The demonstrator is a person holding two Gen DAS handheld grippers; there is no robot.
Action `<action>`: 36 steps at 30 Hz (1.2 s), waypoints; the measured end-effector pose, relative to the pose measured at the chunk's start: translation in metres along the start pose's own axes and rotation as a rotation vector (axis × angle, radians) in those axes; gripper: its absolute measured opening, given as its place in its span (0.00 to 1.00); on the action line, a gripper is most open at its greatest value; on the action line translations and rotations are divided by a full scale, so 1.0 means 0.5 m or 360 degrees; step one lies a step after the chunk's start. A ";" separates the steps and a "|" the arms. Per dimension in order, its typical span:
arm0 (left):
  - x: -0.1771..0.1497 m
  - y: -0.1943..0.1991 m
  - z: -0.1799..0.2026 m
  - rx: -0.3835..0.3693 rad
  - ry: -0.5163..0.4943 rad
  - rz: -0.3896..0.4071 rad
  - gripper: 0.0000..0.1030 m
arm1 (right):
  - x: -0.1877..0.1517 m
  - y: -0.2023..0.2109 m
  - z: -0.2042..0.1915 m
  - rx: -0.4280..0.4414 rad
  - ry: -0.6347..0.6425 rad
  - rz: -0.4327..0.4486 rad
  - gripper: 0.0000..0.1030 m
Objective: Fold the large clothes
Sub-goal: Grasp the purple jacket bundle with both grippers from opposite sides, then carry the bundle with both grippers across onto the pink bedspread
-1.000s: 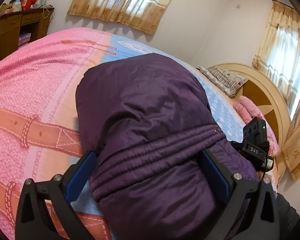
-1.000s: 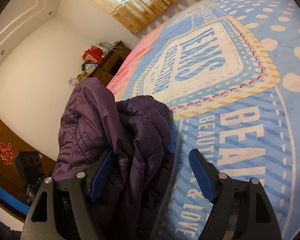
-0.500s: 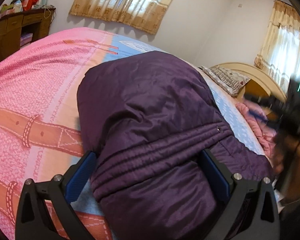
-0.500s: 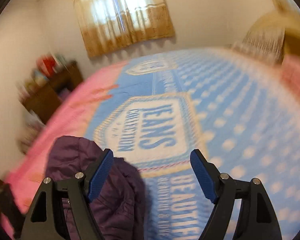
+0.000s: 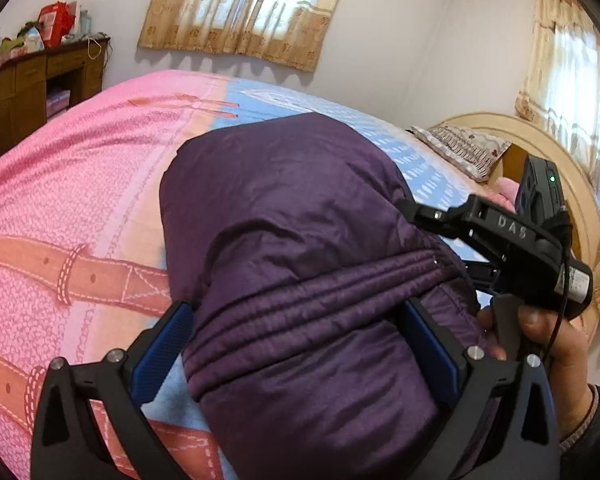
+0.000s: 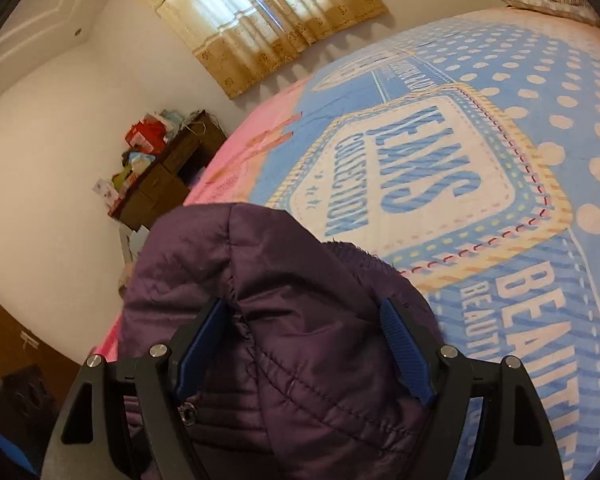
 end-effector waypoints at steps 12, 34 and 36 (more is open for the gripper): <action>0.004 0.032 -0.026 -0.0116 0.0195 -0.0003 1.00 | 0.019 0.080 0.037 -0.0049 -0.0030 0.0122 0.85; -0.044 0.037 -0.008 -0.0467 0.0586 -0.0211 0.99 | -0.058 0.015 0.044 0.0577 -0.0344 -0.0351 0.55; -0.035 0.058 0.008 -0.0434 0.0485 -0.0187 0.99 | -0.064 0.029 0.027 0.0608 -0.0334 -0.0321 0.51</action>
Point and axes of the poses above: each gripper's, at about its wrist camera, not at the fingertips, and y roughly against the way its jaws point, z to its right, x to its top, the point moved 9 cm from there along -y, roughly the way its jaws point, and after that the axes turned 10 degrees about z, right-handed, at the moved point
